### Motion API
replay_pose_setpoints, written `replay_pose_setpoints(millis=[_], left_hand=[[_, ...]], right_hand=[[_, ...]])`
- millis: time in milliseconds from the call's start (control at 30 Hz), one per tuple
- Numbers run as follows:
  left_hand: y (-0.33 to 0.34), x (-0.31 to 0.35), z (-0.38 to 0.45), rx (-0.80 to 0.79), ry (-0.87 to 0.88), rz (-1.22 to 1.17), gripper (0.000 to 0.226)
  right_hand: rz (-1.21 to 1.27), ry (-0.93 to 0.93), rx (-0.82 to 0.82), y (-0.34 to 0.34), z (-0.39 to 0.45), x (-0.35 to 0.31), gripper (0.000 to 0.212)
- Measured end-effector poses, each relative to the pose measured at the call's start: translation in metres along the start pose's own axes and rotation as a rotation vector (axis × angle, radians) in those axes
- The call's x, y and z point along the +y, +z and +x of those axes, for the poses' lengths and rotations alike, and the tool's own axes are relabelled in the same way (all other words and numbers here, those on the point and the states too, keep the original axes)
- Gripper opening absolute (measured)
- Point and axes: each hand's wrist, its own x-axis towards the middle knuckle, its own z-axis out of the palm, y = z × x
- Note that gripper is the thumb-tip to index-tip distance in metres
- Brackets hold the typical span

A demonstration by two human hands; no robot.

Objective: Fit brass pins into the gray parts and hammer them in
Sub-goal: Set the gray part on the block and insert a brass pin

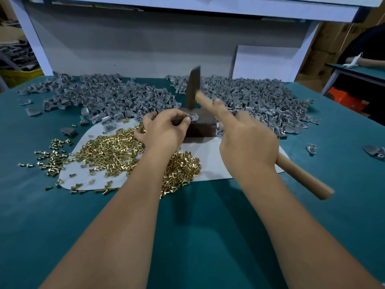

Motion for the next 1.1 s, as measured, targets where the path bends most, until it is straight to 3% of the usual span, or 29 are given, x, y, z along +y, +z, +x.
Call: replay_pose_setpoints(millis=[67,300,433,500,700,1100], left_hand=[[-0.0002,0.0035,-0.002,0.002,-0.067,-0.016,0.025],[0.0001,-0.0056,0.0014,0.003,0.099,-0.001,0.014],[-0.0003,-0.004,0.0015,0.013,0.081,-0.023,0.021],[-0.0001,-0.0043,0.0015,0.015,0.083,-0.033,0.022],[0.0018,-0.0048,0.0024,0.015,0.066,0.005,0.02],[0.0014,-0.0036,0.0029,0.031,0.063,-0.024,0.022]], right_hand=[[-0.011,0.049,-0.102,0.0024,0.0003,0.0007,0.06],[0.158,0.113,0.211,-0.0004,0.0011,0.0042,0.059],[0.051,0.115,-0.074,0.0007,0.0058,0.0055,0.057],[0.041,0.125,-0.139,0.0029,0.0075,0.0065,0.055],[0.159,0.165,0.079,-0.0024,0.0082,0.0043,0.056],[0.115,0.152,-0.002,-0.002,0.0097,0.0031,0.057]])
